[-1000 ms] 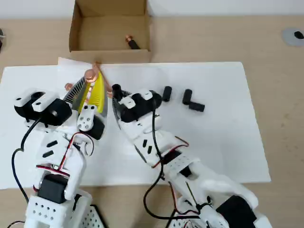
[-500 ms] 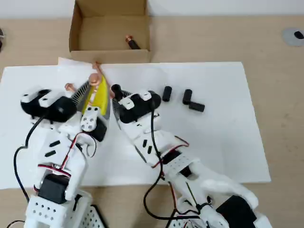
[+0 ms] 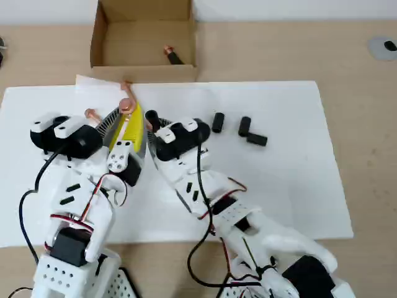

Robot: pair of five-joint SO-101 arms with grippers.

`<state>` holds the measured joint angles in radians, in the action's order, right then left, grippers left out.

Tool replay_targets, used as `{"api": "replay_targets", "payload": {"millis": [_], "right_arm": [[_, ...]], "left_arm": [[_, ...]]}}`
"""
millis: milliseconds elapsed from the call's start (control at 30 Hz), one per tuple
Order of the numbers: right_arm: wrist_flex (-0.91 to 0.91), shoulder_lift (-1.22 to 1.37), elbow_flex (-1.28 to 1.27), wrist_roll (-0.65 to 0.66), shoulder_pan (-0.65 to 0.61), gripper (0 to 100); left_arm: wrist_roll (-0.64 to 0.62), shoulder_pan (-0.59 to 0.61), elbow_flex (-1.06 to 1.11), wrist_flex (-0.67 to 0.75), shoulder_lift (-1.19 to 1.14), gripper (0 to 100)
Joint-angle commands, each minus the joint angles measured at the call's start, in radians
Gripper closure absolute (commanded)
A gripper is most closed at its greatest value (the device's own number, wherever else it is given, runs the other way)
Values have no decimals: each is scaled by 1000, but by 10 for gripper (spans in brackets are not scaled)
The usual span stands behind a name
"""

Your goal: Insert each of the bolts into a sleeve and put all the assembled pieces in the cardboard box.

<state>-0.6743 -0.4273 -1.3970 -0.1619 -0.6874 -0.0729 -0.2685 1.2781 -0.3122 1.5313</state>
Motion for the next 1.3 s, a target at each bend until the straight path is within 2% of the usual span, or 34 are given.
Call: {"api": "replay_targets", "payload": {"millis": [0,200,600,900,1267], "right_arm": [[-5,-8,50,11,15,987],[-5,-10,50,11,15,987],[-5,-12,50,11,13,987],[-5,-13,48,11,10,987],[-6,-13,48,11,10,987]], "left_arm": [[2,-2,0,77,16,991],[3,-2,64,132,16,991],[3,0,77,144,21,991],[61,0,178,310,21,992],[109,21,190,376,21,992]]}}
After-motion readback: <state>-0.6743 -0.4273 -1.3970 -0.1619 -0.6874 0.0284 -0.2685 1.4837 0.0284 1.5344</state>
